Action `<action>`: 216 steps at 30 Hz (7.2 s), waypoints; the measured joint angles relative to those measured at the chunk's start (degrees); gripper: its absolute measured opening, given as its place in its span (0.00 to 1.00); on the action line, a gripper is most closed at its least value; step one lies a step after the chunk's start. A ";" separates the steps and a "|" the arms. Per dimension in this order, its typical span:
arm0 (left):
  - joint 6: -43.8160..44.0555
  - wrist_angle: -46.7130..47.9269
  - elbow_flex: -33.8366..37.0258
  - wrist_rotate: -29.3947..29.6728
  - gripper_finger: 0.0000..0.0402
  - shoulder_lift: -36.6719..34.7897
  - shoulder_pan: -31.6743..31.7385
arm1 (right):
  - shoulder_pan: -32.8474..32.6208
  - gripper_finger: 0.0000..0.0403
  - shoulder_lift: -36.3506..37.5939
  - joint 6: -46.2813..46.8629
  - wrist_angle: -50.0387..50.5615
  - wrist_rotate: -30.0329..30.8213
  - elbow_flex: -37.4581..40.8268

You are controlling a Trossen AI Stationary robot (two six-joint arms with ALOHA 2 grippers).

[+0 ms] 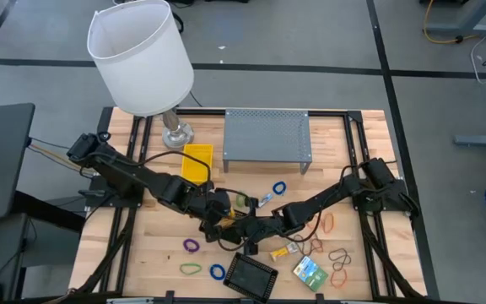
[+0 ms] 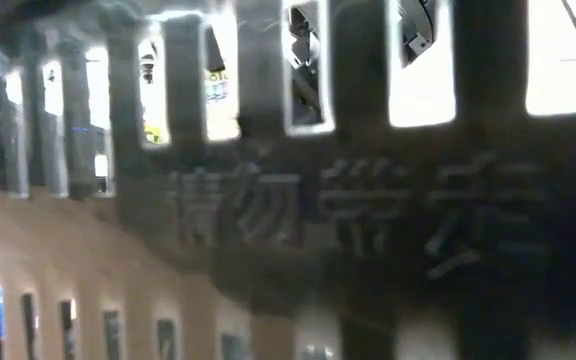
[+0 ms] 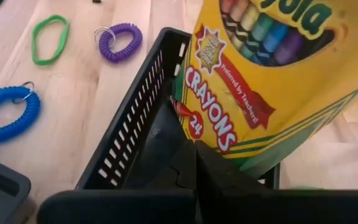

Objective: Pick & Place Office Desk Supplies
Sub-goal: Put the large yellow crayon box into the top black bin, then put the large blue crayon box into the top black bin

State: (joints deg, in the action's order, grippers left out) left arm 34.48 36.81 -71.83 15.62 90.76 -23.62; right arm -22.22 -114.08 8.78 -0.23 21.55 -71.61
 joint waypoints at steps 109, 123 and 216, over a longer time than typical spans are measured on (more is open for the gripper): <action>-22.47 -21.96 0.11 25.44 0.21 -0.11 -13.14 | -2.76 0.00 6.75 -11.02 14.43 -7.24 0.00; -23.14 -24.67 0.11 26.74 0.21 -0.11 -13.16 | 5.66 0.00 1.67 -11.11 4.47 -13.66 -0.02; -41.59 -39.89 0.15 35.69 0.21 -0.11 -20.53 | 4.56 0.00 0.49 -24.35 -8.34 -10.08 0.11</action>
State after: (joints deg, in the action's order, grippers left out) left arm -7.11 -3.07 -71.68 51.31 90.65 -44.15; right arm -17.66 -113.60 -15.58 -8.57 11.47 -71.50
